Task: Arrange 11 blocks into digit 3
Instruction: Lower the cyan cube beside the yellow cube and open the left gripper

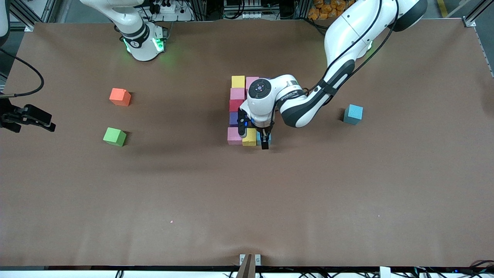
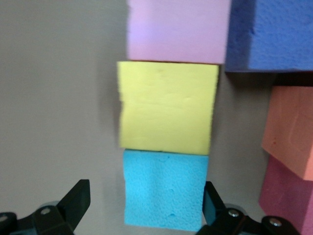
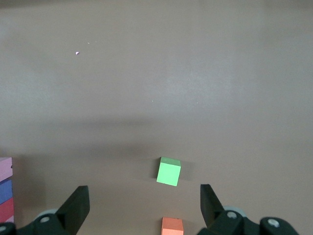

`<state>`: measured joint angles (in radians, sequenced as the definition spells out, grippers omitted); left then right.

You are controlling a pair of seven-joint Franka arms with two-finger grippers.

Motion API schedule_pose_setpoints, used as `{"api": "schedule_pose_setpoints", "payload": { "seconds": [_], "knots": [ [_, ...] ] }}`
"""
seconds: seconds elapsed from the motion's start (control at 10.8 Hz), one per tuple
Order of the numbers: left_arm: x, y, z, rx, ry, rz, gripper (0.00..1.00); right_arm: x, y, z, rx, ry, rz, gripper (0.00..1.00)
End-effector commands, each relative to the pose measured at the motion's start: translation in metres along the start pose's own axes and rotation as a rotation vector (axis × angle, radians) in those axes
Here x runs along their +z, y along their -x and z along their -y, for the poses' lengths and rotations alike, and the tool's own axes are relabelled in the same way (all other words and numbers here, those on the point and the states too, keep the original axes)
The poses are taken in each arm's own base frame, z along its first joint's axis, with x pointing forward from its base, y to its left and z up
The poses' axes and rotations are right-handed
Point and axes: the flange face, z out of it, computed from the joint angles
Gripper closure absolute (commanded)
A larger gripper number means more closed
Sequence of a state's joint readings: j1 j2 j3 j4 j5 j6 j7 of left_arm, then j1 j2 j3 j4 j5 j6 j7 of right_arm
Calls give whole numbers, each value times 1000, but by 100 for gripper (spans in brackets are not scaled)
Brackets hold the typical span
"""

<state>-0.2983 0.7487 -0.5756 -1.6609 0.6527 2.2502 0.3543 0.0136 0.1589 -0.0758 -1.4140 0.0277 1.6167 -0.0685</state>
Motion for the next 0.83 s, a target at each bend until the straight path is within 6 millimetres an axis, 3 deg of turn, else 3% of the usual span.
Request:
{"api": "schedule_pose_setpoints", "payload": {
  "seconds": [0.0, 0.18, 0.37, 0.55, 0.74],
  "knots": [
    [-58, 9, 13, -49, -33, -11, 0, 0, 2, -2, -2, -8, -6, 0],
    [-100, 19, 21, -117, -29, -27, 0, -1, 2, -4, 1, -8, -9, 0],
    [-130, 44, 42, -227, -18, -37, 0, -1, 1, -4, 1, -6, -10, 0],
    [-189, 76, 66, -337, -19, -52, 0, -2, 1, -4, 1, -6, -18, 0],
    [-236, 125, 109, -474, 10, -72, 0, -1, 0, -1, 1, -6, -18, 0]
  ]
}}
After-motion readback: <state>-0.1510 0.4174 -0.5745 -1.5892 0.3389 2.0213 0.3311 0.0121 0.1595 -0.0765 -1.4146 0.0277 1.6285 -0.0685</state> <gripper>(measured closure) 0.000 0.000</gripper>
